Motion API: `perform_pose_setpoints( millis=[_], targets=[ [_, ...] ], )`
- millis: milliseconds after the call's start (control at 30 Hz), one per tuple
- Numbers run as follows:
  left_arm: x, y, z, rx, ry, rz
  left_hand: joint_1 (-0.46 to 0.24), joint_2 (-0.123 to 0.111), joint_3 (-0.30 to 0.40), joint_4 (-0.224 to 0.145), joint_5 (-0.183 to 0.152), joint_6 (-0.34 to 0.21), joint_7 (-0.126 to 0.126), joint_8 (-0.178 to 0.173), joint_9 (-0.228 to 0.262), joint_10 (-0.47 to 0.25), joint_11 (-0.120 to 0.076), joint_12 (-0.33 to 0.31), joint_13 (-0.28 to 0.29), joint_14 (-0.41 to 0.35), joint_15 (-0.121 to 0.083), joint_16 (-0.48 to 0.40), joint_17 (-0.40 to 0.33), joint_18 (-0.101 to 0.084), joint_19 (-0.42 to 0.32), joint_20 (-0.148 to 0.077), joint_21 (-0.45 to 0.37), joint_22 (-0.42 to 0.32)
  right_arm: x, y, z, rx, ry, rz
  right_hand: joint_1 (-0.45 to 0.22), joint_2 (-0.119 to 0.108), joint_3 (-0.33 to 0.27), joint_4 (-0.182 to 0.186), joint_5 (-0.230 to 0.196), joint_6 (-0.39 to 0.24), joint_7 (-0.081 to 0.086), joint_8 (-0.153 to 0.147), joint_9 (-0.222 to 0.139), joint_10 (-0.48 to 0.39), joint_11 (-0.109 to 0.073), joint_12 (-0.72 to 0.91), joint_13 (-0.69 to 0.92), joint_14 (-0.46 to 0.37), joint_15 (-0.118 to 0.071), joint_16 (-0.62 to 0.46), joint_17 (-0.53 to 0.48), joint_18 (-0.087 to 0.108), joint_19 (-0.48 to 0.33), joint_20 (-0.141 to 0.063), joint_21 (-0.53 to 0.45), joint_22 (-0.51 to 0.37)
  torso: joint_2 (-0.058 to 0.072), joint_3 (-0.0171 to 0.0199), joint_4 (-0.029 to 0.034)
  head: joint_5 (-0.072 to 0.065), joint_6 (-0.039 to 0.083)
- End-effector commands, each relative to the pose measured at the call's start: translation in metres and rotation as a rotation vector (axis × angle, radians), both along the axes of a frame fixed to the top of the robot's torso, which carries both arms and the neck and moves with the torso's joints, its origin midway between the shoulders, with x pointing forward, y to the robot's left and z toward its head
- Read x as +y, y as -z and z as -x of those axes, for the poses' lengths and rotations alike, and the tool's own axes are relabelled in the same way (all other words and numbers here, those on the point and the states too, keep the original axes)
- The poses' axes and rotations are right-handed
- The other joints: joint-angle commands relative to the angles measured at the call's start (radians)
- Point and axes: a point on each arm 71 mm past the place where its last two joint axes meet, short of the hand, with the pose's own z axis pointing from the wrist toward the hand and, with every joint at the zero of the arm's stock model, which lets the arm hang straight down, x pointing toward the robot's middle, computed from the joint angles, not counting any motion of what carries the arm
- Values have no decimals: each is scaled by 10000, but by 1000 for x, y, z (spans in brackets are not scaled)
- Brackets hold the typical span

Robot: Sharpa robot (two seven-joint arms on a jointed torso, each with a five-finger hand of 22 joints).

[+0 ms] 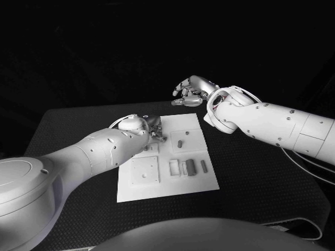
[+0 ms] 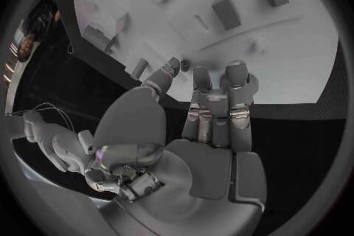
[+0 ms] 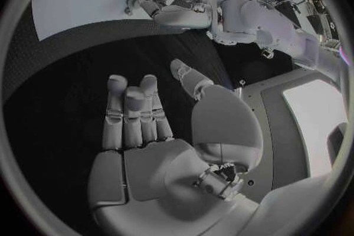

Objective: Assemble the parts on the task board

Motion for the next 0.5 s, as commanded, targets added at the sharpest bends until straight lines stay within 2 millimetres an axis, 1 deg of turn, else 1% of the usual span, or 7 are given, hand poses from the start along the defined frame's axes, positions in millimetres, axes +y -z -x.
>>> perform_pose_setpoints(
  millis=[33, 100, 233, 300, 400, 500],
  targets=[
    [2, -1, -2, -67, -181, -290, 128, -7, 72, 16, 32, 9, 1, -25, -15, -293, 96, 84, 10, 86, -14, 41, 15, 761, 77, -17, 52, 240, 2, -1, 0, 15, -126, 22, -4, 81, -21, -32, 9, -115, 210, 20, -10, -51, -1, 68, -15, 18, 22, 8, -9, 124, 45, -47, -31, 108, 6, -9, -6, -21, 1],
    [2, -1, -3, -59, -186, -299, 120, -3, 78, 25, 30, -17, 6, -44, -24, -303, 99, 132, 9, 100, -11, 50, 19, 761, 88, -20, 71, 239, 2, -1, 1, 8, -132, 18, -4, 81, -21, -32, 9, -115, 210, 20, -10, -50, -1, 68, -15, 18, 22, 8, -9, 124, 45, -47, -31, 108, 5, -5, -9, -23, 1],
    [0, -1, -2, 88, -148, -241, 61, -25, 63, 62, 25, -61, 10, -84, -43, -284, 99, 272, 4, 170, -12, 96, 40, 773, 145, -33, 139, 240, 3, -2, 1, -5, -137, 12, -4, 80, -22, -33, 9, -116, 210, 21, -11, -50, -1, 69, -16, 19, 22, 9, -9, 124, 45, -47, -30, 108, 7, -5, 4, -62, 1],
    [-1, -1, -2, 175, -159, -167, 18, -45, 43, 84, 18, -84, 13, -102, -53, -277, 101, 325, -2, 197, -12, 116, 50, 781, 168, -37, 168, 240, 3, -2, 1, -12, -144, 7, -4, 80, -23, -34, 9, -116, 210, 21, -11, -51, -1, 69, -16, 19, 22, 9, -9, 124, 45, -47, -30, 108, 14, -2, -3, -70, 1],
    [-3, -2, -1, 154, -138, -103, -118, -134, -35, 138, -1, -125, 21, -138, -71, -285, 106, 408, -24, 230, -7, 139, 63, 795, 185, -37, 210, 238, 3, -3, 1, -22, -161, 2, -4, 78, -23, -35, 9, -116, 210, 21, -11, -51, -1, 70, -16, 19, 22, 9, -9, 124, 45, -47, -30, 109, 8, -5, -3, -98, 1],
    [-3, -4, -2, 126, -129, -103, -128, -229, -79, 104, -43, -158, 25, -161, -81, -309, 110, 445, -44, 231, -4, 137, 65, 810, 175, -38, 226, 236, 2, -3, 1, -38, -148, 8, -6, 75, -25, -35, 9, -117, 210, 21, -12, -51, -1, 70, -17, 19, 22, 10, -9, 124, 45, -47, -30, 109, 8, -13, -4, -132, 1]
  ],
)
